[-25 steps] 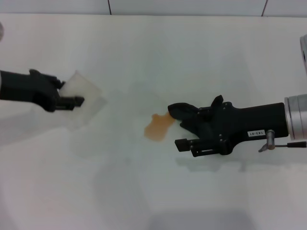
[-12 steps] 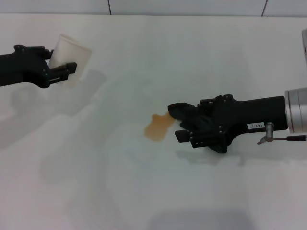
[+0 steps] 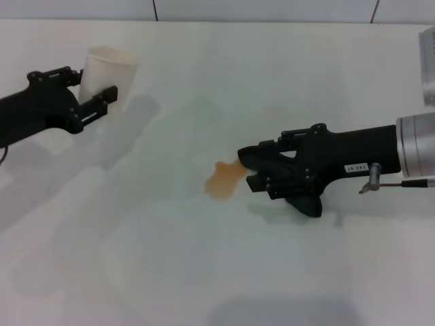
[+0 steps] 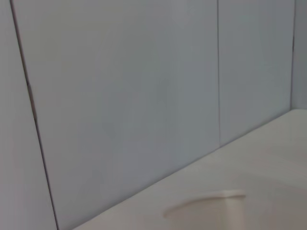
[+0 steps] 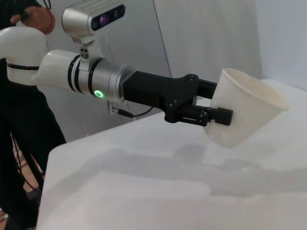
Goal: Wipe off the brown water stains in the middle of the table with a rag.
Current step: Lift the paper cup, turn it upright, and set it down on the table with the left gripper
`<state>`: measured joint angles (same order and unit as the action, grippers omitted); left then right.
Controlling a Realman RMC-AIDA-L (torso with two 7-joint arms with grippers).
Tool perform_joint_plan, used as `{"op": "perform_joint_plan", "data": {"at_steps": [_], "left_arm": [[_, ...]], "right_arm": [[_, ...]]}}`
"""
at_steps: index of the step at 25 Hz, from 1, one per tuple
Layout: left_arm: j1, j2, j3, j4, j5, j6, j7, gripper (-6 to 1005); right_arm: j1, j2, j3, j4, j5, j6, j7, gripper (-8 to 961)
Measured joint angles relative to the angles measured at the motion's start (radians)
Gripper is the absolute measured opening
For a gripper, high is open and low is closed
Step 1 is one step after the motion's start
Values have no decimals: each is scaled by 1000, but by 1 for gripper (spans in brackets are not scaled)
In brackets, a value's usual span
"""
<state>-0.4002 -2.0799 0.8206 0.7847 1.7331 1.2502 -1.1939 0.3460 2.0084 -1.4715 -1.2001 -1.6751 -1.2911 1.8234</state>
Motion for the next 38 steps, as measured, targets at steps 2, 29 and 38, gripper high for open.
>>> {"op": "perform_joint_plan", "data": {"at_steps": [2, 29, 38], "left_arm": [[-1, 0, 0, -57, -31, -17, 70, 480], [41, -5, 2, -272, -131, -100, 319, 474], [41, -5, 5, -270, -122, -127, 324, 469]], "right_arm": [[1, 1, -4, -1, -21, 7, -1, 689], [5, 1, -41, 0, -59, 61, -44, 689], [8, 2, -51, -5, -60, 64, -44, 689]]}}
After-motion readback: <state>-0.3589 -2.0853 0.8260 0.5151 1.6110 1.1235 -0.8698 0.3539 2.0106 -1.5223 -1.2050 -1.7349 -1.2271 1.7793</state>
